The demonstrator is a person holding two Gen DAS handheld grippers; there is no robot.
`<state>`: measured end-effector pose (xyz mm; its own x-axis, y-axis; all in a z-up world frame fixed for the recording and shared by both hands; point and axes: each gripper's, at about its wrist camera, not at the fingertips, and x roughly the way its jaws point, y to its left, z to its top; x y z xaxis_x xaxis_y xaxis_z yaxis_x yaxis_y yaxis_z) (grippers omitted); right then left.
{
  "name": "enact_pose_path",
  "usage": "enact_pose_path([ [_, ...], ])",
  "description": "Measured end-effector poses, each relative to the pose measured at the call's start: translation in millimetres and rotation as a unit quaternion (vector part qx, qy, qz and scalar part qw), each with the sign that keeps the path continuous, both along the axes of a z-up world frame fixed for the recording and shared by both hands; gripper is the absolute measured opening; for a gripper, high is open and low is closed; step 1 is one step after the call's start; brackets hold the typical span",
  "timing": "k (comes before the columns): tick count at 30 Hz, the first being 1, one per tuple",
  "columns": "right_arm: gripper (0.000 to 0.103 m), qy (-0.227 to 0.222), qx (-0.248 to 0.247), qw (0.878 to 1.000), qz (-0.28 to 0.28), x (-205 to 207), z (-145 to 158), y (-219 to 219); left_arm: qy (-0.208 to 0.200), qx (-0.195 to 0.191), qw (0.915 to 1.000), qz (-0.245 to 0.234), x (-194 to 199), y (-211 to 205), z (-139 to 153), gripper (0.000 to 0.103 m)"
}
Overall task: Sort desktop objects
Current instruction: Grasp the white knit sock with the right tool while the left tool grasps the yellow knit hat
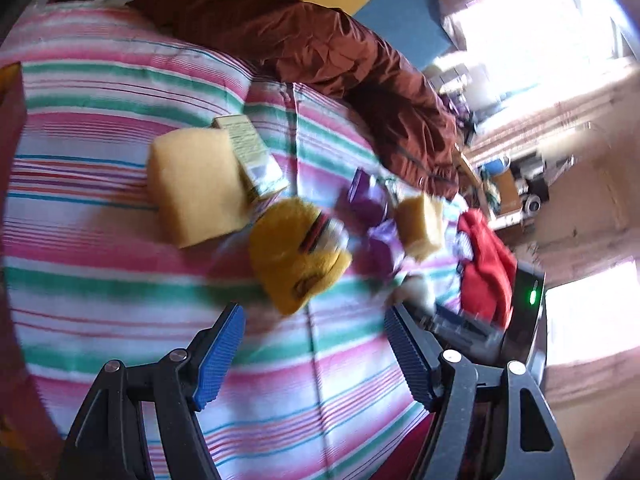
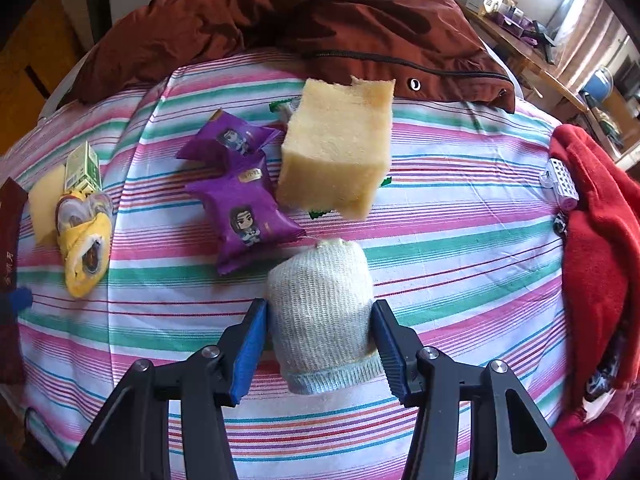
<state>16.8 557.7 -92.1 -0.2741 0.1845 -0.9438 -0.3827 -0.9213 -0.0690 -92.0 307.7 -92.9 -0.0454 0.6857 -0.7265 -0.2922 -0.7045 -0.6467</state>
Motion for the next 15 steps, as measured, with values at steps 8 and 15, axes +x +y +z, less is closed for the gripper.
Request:
enact_pose_path([
  [8,0.056,-0.003,0.001,1.0,0.003,1,-1,-2,-0.069,0.008,0.9949,0.074,-27,22,-24,0.076],
  [15,0.056,-0.004,0.001,1.0,0.005,0,-1,-2,-0.051,-0.019,0.9951,0.082,-34,34,-35,0.074],
])
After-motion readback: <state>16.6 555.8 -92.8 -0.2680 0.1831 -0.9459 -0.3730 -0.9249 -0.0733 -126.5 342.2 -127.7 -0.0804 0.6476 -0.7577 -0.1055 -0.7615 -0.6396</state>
